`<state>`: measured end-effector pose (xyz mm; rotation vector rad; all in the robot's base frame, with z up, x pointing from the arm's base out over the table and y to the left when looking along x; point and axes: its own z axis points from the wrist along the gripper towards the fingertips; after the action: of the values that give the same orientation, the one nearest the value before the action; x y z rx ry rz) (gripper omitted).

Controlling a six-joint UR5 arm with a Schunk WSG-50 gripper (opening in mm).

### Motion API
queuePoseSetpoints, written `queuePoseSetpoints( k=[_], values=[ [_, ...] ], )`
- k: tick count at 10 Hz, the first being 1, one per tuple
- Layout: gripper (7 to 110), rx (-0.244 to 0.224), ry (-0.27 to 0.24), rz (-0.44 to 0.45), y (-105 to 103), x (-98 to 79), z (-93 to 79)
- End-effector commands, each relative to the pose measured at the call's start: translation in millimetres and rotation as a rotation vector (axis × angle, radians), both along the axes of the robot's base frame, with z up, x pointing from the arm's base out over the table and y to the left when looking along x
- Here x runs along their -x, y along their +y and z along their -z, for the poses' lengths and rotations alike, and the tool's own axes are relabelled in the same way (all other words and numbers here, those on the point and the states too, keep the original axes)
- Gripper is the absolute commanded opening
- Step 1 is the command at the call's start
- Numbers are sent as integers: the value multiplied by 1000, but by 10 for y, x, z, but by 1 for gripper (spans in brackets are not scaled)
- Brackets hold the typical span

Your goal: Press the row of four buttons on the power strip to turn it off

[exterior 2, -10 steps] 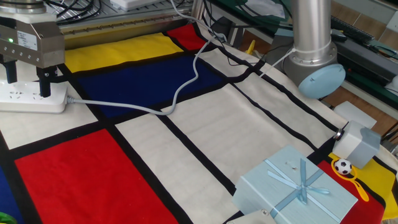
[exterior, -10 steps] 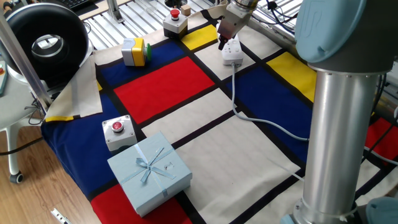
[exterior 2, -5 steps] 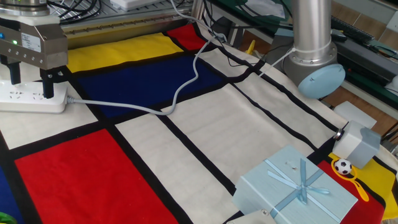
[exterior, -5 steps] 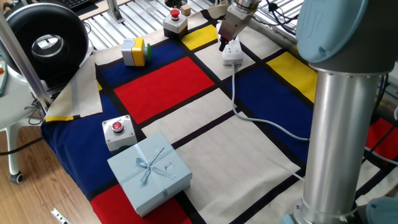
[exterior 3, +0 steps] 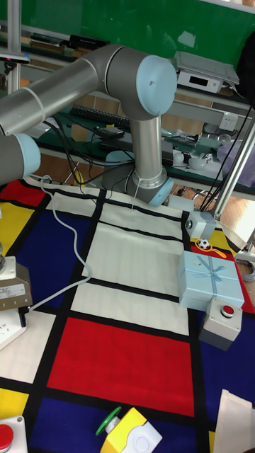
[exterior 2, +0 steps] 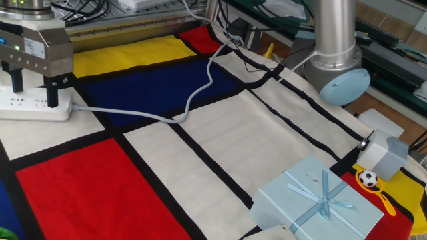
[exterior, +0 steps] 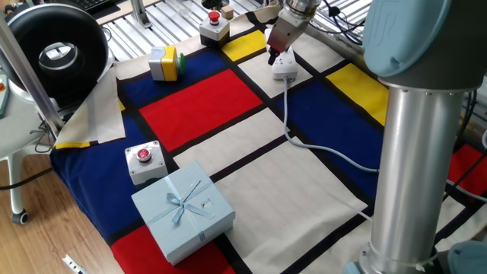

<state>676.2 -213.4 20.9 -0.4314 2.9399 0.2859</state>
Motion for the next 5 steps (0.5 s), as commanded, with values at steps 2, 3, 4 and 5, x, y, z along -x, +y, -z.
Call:
queuePoseSetpoints(
  k=[2,3,4,5],
  values=[
    [88,-8,-6,8,4,1,3],
    [88,-6,-5,10,-1,2,1],
    [88,-6,-4,10,0,6,2],
    [88,-8,-4,10,3,7,1]
  ],
)
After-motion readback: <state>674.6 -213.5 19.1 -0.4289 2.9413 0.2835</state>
